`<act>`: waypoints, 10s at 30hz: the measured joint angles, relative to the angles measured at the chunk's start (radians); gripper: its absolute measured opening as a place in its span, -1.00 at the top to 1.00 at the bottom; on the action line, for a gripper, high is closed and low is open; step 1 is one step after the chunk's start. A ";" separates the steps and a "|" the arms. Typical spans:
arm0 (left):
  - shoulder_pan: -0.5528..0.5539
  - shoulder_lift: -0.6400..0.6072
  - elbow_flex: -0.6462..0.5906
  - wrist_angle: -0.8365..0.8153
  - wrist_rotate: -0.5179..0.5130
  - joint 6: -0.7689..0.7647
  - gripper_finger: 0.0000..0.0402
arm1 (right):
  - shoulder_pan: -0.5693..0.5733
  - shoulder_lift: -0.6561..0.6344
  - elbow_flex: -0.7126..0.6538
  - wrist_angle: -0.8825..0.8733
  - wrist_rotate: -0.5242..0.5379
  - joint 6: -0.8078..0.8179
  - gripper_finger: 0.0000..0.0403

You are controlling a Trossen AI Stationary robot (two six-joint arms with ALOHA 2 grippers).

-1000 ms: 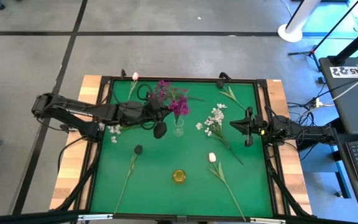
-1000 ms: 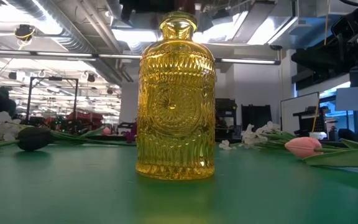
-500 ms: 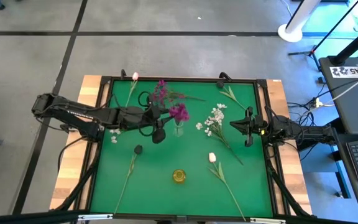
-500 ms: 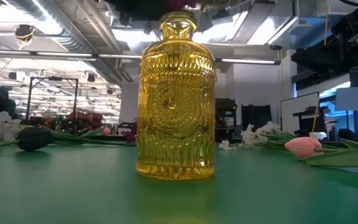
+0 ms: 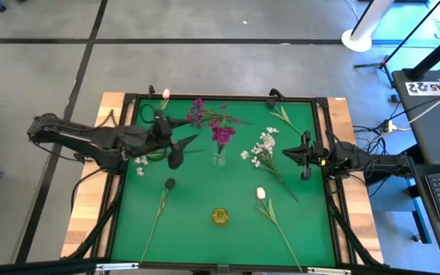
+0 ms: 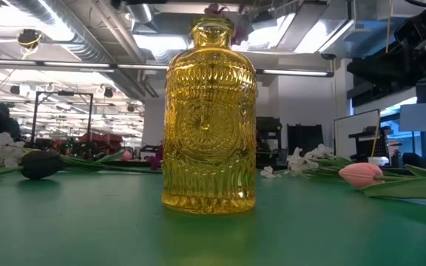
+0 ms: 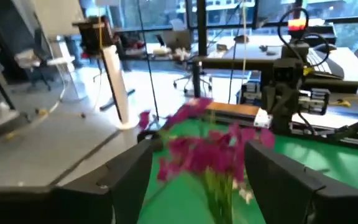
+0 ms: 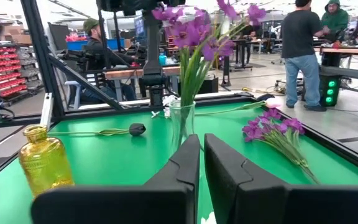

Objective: Sort flowers into vase by color
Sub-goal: Put the left white flowers into the yellow vase

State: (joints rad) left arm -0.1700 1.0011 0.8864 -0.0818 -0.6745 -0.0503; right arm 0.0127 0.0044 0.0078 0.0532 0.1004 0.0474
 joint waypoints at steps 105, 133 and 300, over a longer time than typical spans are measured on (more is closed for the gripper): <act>0.221 0.374 0.248 -1.309 0.472 -0.638 0.96 | 0.000 0.011 0.105 0.363 -0.072 0.159 0.87; -0.204 0.373 0.579 -1.391 0.599 -0.972 0.95 | 0.199 1.291 1.163 0.068 -0.183 -0.414 0.87; -0.771 0.342 0.162 -0.476 -0.456 -0.860 0.57 | 0.461 2.065 0.974 1.517 0.045 -0.148 0.95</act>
State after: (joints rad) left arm -0.9413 1.3426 1.0487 -0.5582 -1.1301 -0.9104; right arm 0.4733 2.0697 0.9815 1.5705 0.1449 -0.1006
